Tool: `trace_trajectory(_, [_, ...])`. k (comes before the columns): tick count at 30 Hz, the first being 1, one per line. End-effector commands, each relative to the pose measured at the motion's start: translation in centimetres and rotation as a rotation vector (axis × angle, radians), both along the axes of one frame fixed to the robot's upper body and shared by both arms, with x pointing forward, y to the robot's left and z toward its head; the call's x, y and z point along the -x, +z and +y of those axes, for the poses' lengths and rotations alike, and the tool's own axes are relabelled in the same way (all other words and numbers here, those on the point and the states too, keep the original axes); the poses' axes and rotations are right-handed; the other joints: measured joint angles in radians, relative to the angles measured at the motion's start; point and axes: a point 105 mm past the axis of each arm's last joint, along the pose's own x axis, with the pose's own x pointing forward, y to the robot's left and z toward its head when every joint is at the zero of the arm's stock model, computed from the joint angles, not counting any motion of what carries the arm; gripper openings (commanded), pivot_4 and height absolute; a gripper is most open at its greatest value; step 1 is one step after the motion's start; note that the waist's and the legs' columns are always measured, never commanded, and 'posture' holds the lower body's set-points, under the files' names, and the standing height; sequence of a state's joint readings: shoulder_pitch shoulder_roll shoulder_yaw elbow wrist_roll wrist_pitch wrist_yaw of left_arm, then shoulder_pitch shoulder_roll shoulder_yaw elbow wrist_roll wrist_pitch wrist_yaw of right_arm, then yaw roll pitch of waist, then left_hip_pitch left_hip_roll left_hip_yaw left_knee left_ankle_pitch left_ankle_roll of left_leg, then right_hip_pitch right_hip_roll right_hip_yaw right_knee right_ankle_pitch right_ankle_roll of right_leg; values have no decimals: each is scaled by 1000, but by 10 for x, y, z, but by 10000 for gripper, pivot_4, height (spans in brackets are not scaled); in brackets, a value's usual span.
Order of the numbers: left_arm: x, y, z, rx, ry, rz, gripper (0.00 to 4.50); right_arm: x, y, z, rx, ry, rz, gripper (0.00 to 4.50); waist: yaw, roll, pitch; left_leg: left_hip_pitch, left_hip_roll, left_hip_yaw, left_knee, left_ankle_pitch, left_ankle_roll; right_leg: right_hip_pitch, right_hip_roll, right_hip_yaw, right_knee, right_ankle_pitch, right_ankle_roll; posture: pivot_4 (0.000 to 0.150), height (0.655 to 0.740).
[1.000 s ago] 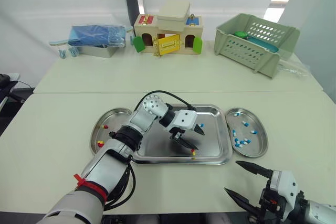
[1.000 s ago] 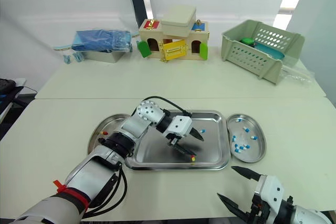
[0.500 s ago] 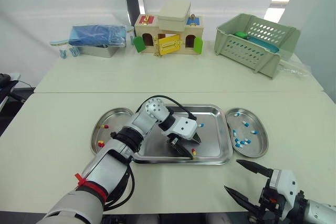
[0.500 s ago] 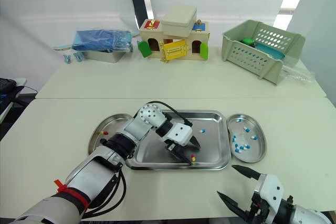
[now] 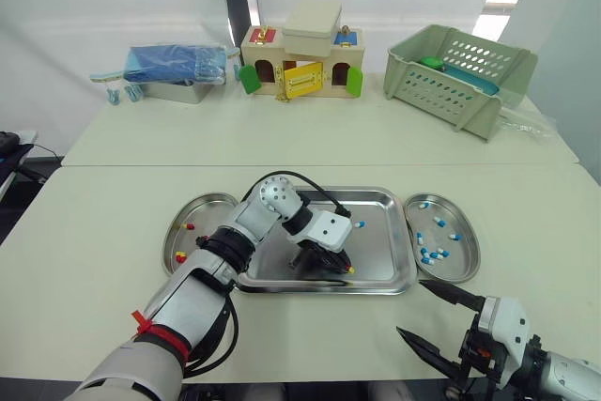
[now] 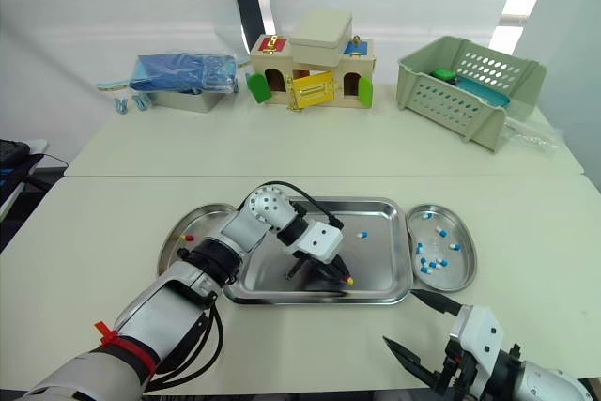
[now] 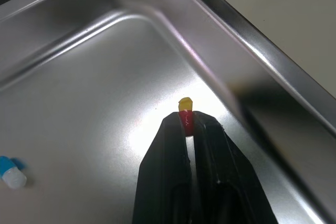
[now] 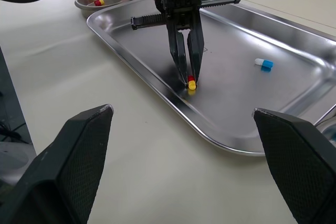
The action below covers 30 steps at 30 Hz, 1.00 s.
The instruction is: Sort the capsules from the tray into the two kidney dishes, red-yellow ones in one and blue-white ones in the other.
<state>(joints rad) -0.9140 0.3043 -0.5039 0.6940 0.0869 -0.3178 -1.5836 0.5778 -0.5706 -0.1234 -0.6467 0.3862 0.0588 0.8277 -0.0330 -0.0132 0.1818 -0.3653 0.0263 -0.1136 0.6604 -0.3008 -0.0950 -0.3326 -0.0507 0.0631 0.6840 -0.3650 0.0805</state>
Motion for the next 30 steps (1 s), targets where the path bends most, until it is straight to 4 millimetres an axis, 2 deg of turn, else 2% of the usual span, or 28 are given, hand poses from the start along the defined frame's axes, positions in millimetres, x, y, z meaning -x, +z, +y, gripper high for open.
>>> trace_trajectory(1, [4, -2, -1, 2, -13, 0, 647, 1, 10, 6, -19, 24, -28, 45000, 0, 0, 0, 0, 0, 0, 0, 0, 0, 0, 0, 0, 0, 0, 0, 1500, 7400])
trace_trajectory(6, [1, 10, -1, 66, 34, 0, 647, 3, 11, 7, -16, 46, -23, 45000, 0, 0, 0, 0, 0, 0, 0, 0, 0, 0, 0, 0, 0, 0, 0, 1500, 7400])
trace_trajectory(14, [3, 59, 24, 276, 255, 7, 647, 8, 7, 5, 20, 156, -20, 45000, -4, 0, 0, 0, 0, 0, 0, 0, 0, 0, 0, 0, 0, 0, 0, 1500, 7400])
trace_trajectory(17, [4, 78, 48, 332, 416, -14, 647, 8, 5, 5, 30, 214, -24, 45000, -3, 0, 0, 0, 0, -1, 0, 0, 0, 0, 0, 0, 0, 0, 0, 1500, 7400])
trace_trajectory(20, [9, 82, 71, 341, 558, -38, 647, 7, 3, 4, 40, 258, -25, 45000, -3, 0, 0, 0, 1, -1, 0, 0, 0, 0, 0, 0, 0, 0, 0, 1500, 7400])
trace_trajectory(27, [16, 99, 146, 410, 1024, -130, 647, -4, 2, -3, 55, 326, -44, 45000, 0, 0, 1, 0, 1, -1, 0, 0, 1, 0, 0, 0, 0, 0, 0, 1500, 7400])
trace_trajectory(30, [17, 97, 177, 423, 1183, -180, 647, -7, 2, -2, 43, 342, -52, 45000, 4, 0, 1, 0, 1, -1, 0, 0, 1, 0, -1, 0, 0, 0, 0, 1500, 7400])
